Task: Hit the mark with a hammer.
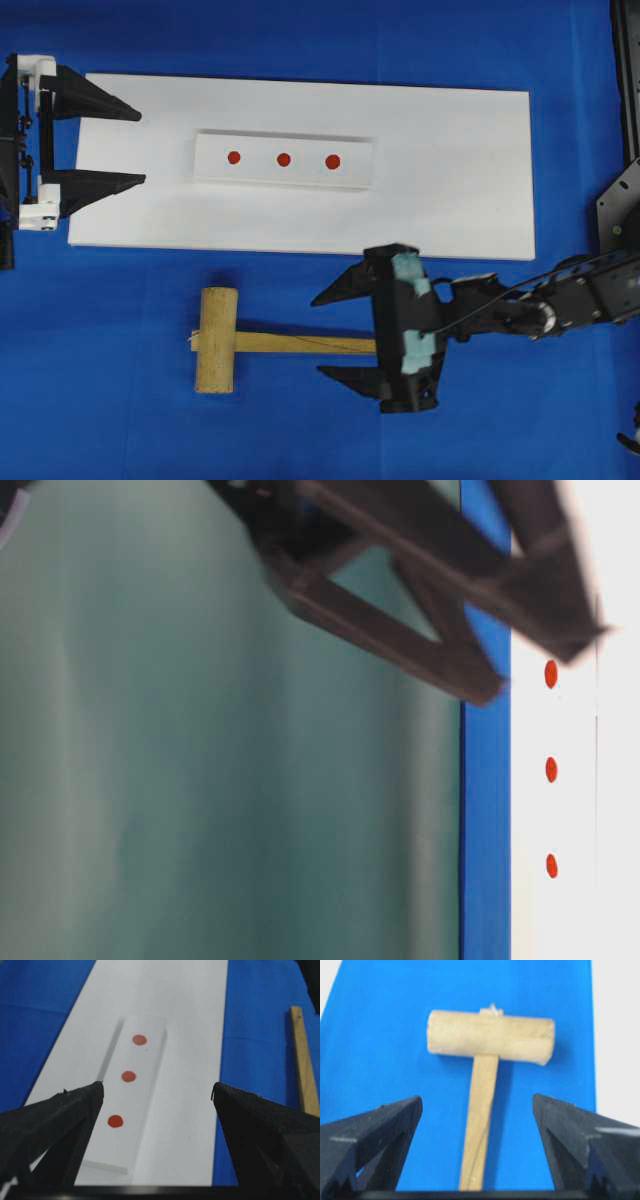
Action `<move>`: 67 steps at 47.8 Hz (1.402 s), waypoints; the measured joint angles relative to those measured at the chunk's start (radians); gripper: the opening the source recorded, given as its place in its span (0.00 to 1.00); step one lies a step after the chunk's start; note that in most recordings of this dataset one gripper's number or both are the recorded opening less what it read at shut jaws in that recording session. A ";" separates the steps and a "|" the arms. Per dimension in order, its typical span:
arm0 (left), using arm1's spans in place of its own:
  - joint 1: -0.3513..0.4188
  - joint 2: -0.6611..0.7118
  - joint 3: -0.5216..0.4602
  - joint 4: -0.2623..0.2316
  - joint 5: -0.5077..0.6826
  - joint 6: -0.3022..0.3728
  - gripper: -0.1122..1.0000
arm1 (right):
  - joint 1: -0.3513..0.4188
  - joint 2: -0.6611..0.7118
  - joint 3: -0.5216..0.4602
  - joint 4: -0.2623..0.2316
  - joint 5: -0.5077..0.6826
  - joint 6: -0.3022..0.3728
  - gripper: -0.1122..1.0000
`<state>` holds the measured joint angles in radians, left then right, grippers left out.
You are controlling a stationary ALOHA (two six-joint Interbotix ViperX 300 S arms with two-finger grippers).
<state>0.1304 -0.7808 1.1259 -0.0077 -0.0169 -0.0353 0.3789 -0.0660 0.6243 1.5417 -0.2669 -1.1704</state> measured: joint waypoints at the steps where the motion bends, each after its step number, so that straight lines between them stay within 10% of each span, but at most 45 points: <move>1: 0.000 0.000 0.000 -0.002 0.000 -0.002 0.89 | -0.003 -0.005 0.006 0.000 -0.002 0.000 0.84; 32: -0.002 0.000 0.002 0.000 0.000 0.005 0.89 | -0.370 -0.198 0.153 -0.002 0.084 -0.156 0.84; 67: -0.003 -0.222 0.104 0.000 0.000 0.017 0.89 | -0.397 -0.781 0.525 0.023 0.104 -0.225 0.84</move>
<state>0.1273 -1.0032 1.2303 -0.0077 -0.0169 -0.0184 -0.0184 -0.8468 1.1490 1.5647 -0.1626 -1.3959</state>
